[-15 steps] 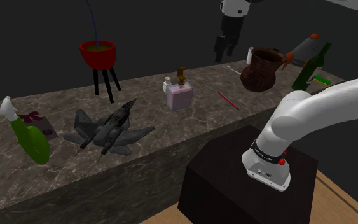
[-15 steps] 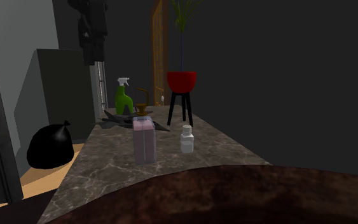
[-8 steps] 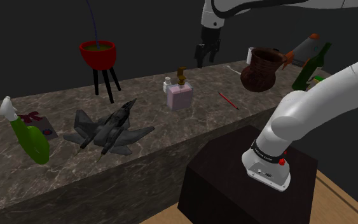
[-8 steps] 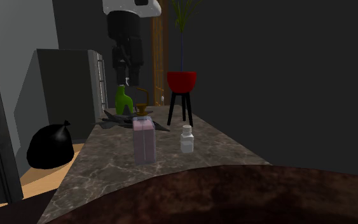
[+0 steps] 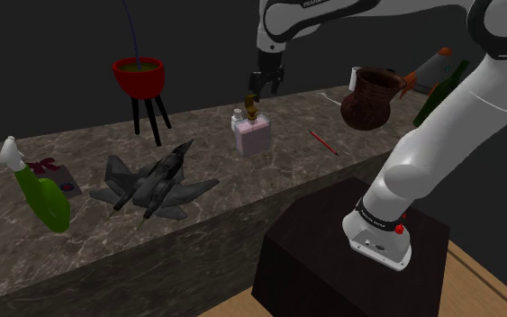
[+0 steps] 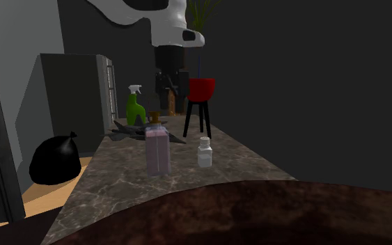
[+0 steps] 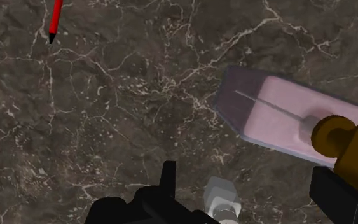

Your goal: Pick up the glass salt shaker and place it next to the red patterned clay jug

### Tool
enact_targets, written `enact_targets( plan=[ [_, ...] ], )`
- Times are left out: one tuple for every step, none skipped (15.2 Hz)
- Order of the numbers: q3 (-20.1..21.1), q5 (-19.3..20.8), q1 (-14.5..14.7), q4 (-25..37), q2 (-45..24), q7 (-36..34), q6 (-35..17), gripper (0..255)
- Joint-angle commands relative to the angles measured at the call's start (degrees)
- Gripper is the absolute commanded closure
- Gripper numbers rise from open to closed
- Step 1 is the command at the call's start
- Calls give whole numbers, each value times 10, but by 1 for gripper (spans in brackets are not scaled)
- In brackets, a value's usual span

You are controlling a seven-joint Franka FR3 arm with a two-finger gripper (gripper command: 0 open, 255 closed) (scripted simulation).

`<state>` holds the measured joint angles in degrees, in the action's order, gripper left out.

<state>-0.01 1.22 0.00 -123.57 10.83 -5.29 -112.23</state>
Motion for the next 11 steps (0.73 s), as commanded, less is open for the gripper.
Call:
enact_targets(
  plan=[
    [0, -3, 0, 24, -44, -3, -21, 0],
    [0, -4, 0, 38, -66, -5, -29, 0],
    [0, -5, 0, 53, -87, -7, -36, 0],
    [0, -7, 0, 68, -109, -9, -43, 0],
    [1, -8, 0, 85, -131, -11, -49, 0],
    [1, -9, 0, 102, -152, -13, -54, 0],
    [1, -10, 0, 120, -174, -15, -59, 0],
    [1, -12, 1, 139, -197, -17, -62, 0],
    [1, -13, 1, 159, -219, -18, -66, 0],
    [1, -13, 1, 164, -224, -19, -66, 0],
    [1, -13, 1, 159, -226, -19, -73, 0]
  ],
)
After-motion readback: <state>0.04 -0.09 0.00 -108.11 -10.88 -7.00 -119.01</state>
